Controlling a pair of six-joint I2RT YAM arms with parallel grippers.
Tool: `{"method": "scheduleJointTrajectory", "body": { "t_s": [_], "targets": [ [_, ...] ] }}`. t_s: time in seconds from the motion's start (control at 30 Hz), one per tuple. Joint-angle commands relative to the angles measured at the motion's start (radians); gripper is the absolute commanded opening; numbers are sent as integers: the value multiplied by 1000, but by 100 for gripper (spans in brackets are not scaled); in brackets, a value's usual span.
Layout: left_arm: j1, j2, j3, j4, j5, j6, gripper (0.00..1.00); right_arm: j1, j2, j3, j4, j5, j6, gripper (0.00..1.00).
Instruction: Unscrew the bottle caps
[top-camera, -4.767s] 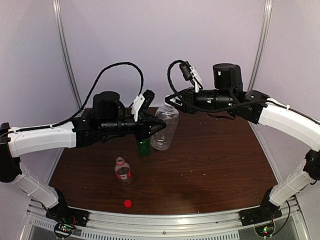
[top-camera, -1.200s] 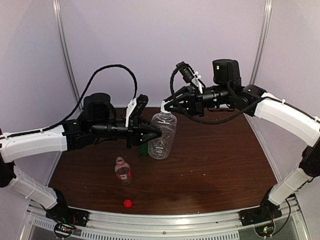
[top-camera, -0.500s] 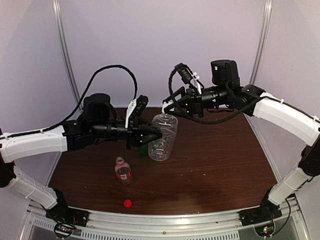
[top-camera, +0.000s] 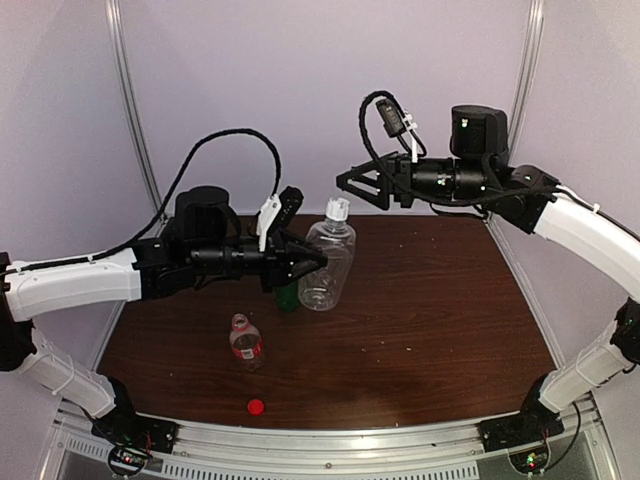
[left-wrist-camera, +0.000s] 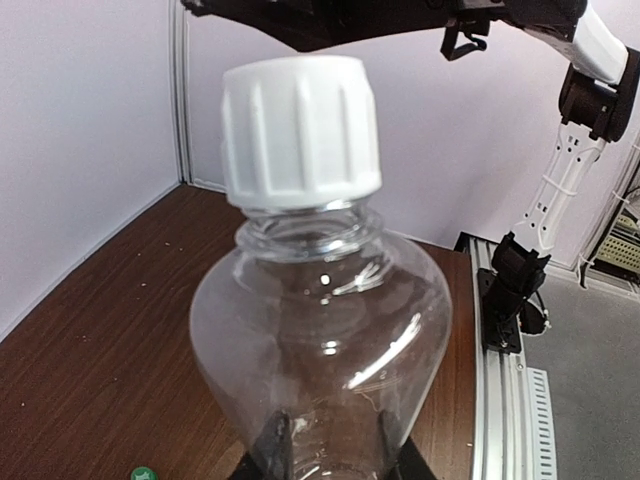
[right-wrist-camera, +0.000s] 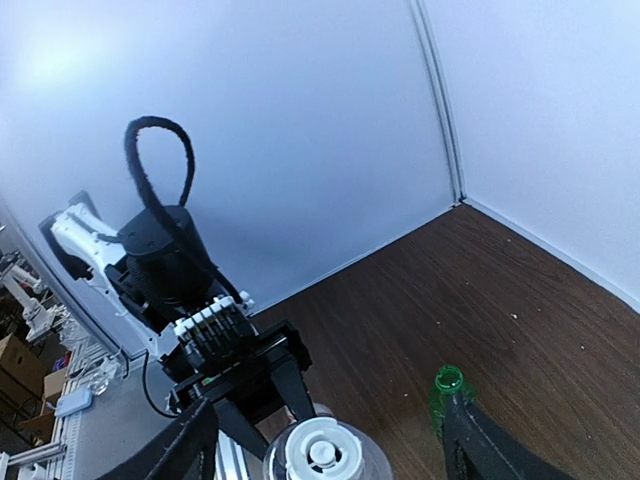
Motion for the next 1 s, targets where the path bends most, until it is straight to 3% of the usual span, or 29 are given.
{"method": "scheduleJointTrajectory", "body": {
  "t_s": [0.0, 0.37, 0.97],
  "targets": [
    [-5, 11, 42, 43, -67, 11, 4, 52, 1, 24, -42, 293, 95, 80],
    [-5, 10, 41, 44, -146, 3, 4, 109, 53, 18, -40, 374, 130, 77],
    [-4, 6, 33, 47, -153, 5, 4, 112, 74, 0, 29, 237, 100, 31]
  ]
}}
